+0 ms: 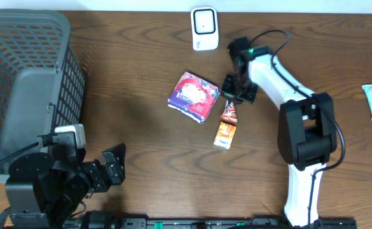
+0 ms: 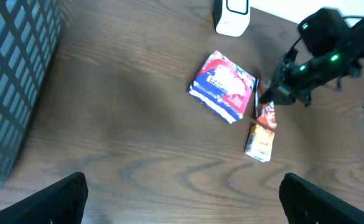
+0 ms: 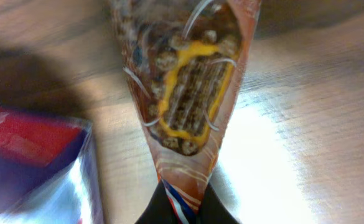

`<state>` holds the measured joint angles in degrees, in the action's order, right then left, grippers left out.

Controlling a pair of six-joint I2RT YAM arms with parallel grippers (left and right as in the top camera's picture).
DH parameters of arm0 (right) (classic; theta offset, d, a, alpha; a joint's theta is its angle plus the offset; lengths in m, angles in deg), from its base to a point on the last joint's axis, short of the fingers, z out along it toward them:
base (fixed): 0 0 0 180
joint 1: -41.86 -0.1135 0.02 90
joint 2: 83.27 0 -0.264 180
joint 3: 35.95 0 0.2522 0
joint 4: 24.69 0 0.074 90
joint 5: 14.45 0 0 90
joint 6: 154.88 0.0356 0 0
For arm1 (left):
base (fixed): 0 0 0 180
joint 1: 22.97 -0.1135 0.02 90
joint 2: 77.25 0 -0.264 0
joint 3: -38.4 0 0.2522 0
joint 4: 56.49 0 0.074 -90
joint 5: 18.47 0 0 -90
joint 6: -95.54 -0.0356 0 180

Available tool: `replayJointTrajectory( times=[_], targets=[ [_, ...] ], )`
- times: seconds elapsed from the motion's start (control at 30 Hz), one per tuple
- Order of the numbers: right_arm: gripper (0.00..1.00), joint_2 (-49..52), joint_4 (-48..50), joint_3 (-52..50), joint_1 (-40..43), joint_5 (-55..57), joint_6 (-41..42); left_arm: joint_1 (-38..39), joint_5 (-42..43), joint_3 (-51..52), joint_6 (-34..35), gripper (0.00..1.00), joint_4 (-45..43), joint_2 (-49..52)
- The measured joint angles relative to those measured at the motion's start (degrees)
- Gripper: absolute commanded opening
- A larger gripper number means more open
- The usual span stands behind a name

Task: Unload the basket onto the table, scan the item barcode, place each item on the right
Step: 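Grasp the red chocolate bar with the right gripper, then swing the red bar past the scanner and drop it far right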

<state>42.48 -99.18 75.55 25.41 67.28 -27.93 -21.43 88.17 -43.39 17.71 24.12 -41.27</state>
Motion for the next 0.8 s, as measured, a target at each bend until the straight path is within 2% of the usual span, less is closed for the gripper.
replayJointTrajectory(
  times=[0.1,0.23,0.47,0.67,0.8],
  targets=[
    [0.01,0.00,-5.88,6.27,2.45,-5.64,-5.33,0.00,0.00,0.00,0.00,0.98,0.00,0.00],
    [0.01,-0.42,-15.41,13.79,7.08,-20.37,-13.62,0.00,0.00,0.00,0.00,0.98,0.02,0.00],
    [0.01,-0.79,-29.42,14.56,10.56,-42.77,-18.05,0.00,0.00,0.00,0.00,0.98,0.04,0.00],
    [0.01,-0.79,-27.85,14.58,10.45,-55.04,-18.56,0.00,0.00,0.00,0.00,0.98,0.02,0.00],
    [0.01,-0.79,-18.62,14.49,10.03,-56.15,-15.47,0.00,0.00,0.00,0.00,0.98,0.02,0.00]
  ],
)
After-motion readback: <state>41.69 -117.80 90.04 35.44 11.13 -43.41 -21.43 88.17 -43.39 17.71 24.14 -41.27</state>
